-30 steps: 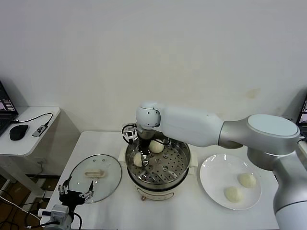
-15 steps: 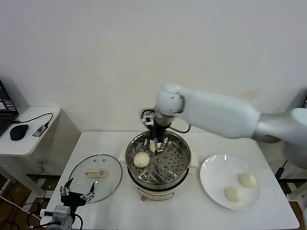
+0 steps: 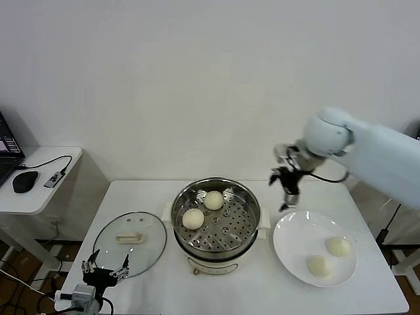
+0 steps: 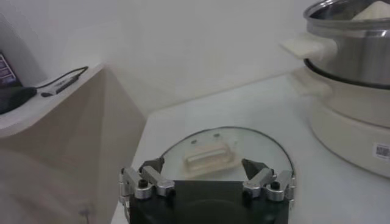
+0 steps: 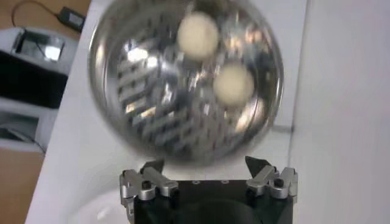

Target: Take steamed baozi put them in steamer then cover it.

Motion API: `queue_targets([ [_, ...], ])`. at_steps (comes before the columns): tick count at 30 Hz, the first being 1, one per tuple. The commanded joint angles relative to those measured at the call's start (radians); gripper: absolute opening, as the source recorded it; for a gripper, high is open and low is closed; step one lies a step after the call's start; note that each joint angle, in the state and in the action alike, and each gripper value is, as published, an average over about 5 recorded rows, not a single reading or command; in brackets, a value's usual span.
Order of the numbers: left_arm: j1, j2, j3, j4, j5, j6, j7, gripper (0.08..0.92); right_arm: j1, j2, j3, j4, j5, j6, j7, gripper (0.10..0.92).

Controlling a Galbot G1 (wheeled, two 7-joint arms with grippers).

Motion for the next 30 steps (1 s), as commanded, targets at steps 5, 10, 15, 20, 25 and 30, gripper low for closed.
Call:
queue_targets([
  [5,0.021,-0.027,0.018,0.004,0.020,-0.001,-0.001,0.823,-0.466,-0.188,0.277,0.026,-0.202,0.065,-0.036,0.823],
  [10,0.027,-0.032,0.018,0.003,0.029,-0.001,-0.003,0.823,-0.507,-0.154,0.292,-0.010,-0.227,0.078,-0.038,0.823],
  [15,0.034,-0.038,0.018,-0.001,0.036,-0.001,-0.003,0.823,-0.522,-0.117,0.307,-0.054,-0.247,0.084,-0.038,0.823],
  [20,0.037,-0.042,0.018,0.000,0.045,0.000,-0.005,0.823,-0.536,-0.094,0.326,-0.089,-0.266,0.091,-0.045,0.823],
  [25,0.041,-0.043,0.017,0.000,0.051,-0.001,-0.006,0.823,-0.559,-0.091,0.334,-0.097,-0.297,0.097,-0.053,0.823],
  [30,0.041,-0.042,0.019,0.010,0.052,-0.002,-0.008,0.823,-0.593,-0.080,0.362,-0.106,-0.317,0.094,-0.046,0.823],
])
